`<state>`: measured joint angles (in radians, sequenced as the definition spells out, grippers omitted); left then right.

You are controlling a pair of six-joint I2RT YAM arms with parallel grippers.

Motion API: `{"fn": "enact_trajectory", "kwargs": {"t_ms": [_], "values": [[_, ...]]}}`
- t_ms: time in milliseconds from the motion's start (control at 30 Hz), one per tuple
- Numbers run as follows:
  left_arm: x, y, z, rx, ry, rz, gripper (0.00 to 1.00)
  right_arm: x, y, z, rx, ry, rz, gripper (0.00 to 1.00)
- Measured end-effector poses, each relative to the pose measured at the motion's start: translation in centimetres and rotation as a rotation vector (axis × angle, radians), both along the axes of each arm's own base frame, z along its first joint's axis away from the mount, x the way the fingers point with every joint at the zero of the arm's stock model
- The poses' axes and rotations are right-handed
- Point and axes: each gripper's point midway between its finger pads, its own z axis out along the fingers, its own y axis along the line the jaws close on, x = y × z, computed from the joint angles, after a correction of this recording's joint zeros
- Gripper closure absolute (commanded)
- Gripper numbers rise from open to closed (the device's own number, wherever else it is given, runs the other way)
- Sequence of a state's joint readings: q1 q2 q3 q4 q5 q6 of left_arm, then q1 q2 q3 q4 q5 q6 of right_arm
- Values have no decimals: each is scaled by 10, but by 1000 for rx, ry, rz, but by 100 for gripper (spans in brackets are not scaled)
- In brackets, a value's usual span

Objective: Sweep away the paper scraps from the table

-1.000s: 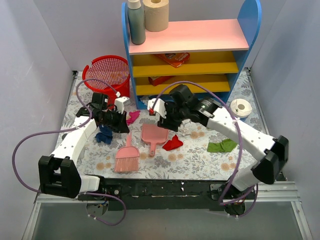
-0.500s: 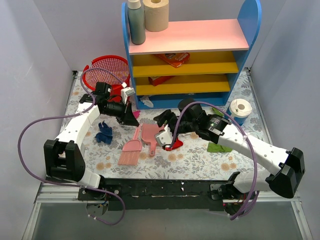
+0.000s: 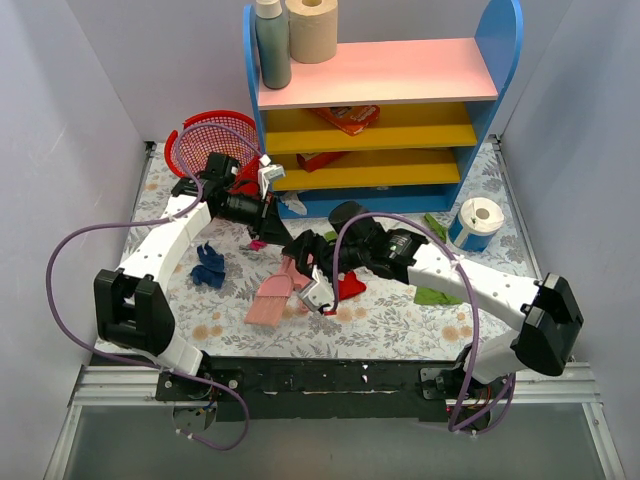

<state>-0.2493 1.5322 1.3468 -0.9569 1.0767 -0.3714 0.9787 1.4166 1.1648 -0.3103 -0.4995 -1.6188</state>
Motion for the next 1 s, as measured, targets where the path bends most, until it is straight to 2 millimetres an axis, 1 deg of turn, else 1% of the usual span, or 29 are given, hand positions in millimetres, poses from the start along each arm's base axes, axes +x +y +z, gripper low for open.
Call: {"fn": "enact_trajectory", "kwargs": {"t_ms": [100,200,233,300,333,367,400,433,467,500,533,633,700,767,833,900,933,1000], "values": [[-3,-5,3,-10,13,-13,100,-3,10,-5,-4,-5,22,34],[-5,-8,5,-20,25,-23,100,-6,15,-7,-3,-14,36,42],[-5,-8,5,-21,30,-24,100,-6,16,-8,-4,-17,39,51],[-5,-9,5,-25,37,-26,100,-7,17,-8,-4,-28,45,60],[-4,-10,4,-24,44,-26,100,-6,18,-8,-3,-33,45,73],[-4,-10,3,-24,48,-26,95,-6,19,-7,-2,-41,47,81],[-4,-10,3,-24,51,-27,78,-5,19,-6,-2,-43,42,90],[-4,-11,2,-24,58,-26,55,-5,19,-5,0,-52,43,98],[-3,-11,2,-23,62,-22,25,-4,19,-5,-2,-54,39,99],[-2,-11,3,-22,67,-17,8,-3,18,-5,-6,-55,31,99],[0,-12,4,-21,67,-8,2,-2,17,-5,-15,-50,21,99],[15,-11,11,-4,42,49,2,1,15,-3,-34,-25,-14,99],[28,-11,22,1,1,86,2,4,13,-2,-41,13,-63,99],[40,-9,34,5,-61,122,2,8,7,-6,-57,91,-148,99],[48,-4,47,7,-129,160,2,11,-2,-11,-78,173,-234,99],[50,3,60,9,-193,198,2,13,-13,-14,-88,262,-325,99],[50,7,66,6,-226,213,2,14,-22,-14,-92,319,-379,99],[46,14,81,-4,-298,239,2,16,-38,-12,-88,414,-467,99]]}}
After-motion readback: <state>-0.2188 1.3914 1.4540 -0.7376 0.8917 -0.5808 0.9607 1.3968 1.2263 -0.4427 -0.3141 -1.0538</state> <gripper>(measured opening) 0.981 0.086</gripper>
